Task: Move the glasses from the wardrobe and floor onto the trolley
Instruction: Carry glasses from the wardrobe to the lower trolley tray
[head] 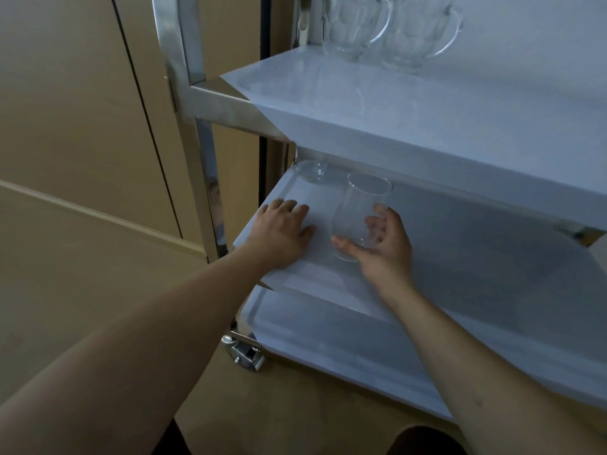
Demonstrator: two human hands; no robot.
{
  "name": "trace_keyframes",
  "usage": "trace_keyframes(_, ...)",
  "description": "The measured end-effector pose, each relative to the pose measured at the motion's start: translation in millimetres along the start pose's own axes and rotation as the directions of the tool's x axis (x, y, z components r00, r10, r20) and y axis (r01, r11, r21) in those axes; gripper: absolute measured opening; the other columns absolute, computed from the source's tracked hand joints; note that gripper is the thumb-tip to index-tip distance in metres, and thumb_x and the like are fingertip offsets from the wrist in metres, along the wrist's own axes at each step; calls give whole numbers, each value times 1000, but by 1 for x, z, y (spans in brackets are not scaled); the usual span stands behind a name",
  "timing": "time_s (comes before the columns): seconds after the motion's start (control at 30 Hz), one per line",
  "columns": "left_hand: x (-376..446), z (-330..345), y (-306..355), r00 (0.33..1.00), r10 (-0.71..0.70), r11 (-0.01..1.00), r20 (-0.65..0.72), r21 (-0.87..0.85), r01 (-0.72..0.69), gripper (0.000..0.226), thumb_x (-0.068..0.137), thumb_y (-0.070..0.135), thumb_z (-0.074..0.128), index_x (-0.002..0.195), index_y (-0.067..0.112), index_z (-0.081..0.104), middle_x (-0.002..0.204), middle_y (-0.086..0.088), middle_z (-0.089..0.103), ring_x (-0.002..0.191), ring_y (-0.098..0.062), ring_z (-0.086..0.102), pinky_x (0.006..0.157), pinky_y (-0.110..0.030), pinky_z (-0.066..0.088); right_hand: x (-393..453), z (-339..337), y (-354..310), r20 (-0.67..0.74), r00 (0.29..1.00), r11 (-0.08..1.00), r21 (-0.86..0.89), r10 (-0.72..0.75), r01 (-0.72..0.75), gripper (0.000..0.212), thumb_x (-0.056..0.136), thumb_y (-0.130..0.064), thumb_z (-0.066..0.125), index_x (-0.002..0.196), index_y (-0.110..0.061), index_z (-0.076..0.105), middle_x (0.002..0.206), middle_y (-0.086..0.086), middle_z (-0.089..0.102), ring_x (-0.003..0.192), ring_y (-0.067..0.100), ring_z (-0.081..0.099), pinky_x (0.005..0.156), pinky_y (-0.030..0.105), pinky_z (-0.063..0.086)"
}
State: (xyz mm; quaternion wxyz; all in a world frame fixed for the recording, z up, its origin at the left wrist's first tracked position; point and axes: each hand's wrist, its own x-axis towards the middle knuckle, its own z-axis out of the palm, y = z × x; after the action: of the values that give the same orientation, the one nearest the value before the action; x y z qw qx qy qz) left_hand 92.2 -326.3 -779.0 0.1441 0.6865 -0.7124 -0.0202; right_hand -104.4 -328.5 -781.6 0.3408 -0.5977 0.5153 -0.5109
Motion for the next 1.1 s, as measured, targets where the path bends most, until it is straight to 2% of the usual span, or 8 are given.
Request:
trace_keyframes(0.07,2,4,-3,1000,8,1000,20,14,-9,49,101,53,37,133,21,56,136,-5,55,126,-29,47,107,-43,35,14,3,8,13,1000,999,-34,-14,14,90,57,-30,99,133,-33,50,121,-3,63,110,5,60,86,4,43)
trace_keyframes(0.2,1,14,-5,999,16,999,-28,39,-15,47,100,53,35,126,21,60,133,-4,55,122,-28,48,108,-42,33,48,17,16,15,998,993,-102,-55,56,93,58,-36,98,137,-29,50,120,-6,63,106,11,63,95,23,49)
trace_keyframes(0.4,3,19,-10,998,16,999,-61,47,-13,47,100,54,34,127,23,58,132,-1,54,121,-26,47,109,-41,31,94,42,30,-36,996,992,-102,-77,73,94,60,-34,98,140,-24,49,122,0,64,103,14,64,99,36,53)
trace_keyframes(0.67,5,23,-8,994,4,999,-107,50,1,44,99,52,34,119,23,61,122,0,57,114,-25,49,106,-40,34,156,64,40,-64,993,985,-147,-98,88,93,63,-38,95,142,-24,47,121,2,62,104,15,64,100,32,52)
trace_keyframes(0.77,3,24,-8,993,3,999,-118,45,3,43,99,51,34,116,23,61,119,1,57,111,-24,50,105,-40,35,173,70,42,-77,993,984,-159,-89,76,93,63,-41,94,142,-25,47,118,-2,61,99,12,63,92,21,50)
trace_keyframes(0.93,3,25,-9,991,7,999,-134,46,-1,42,99,52,33,113,24,62,113,3,58,106,-22,50,103,-39,36,188,77,46,-90,992,983,-170,-88,71,91,65,-45,92,141,-27,46,113,-6,58,95,11,59,80,13,42)
trace_keyframes(1.1,3,26,-8,990,5,998,-140,61,4,43,100,52,32,113,24,62,113,3,58,106,-22,50,104,-38,35,190,79,49,-90,993,982,-180,-79,62,92,68,-51,89,144,-27,43,114,-11,55,100,9,56,84,14,39)
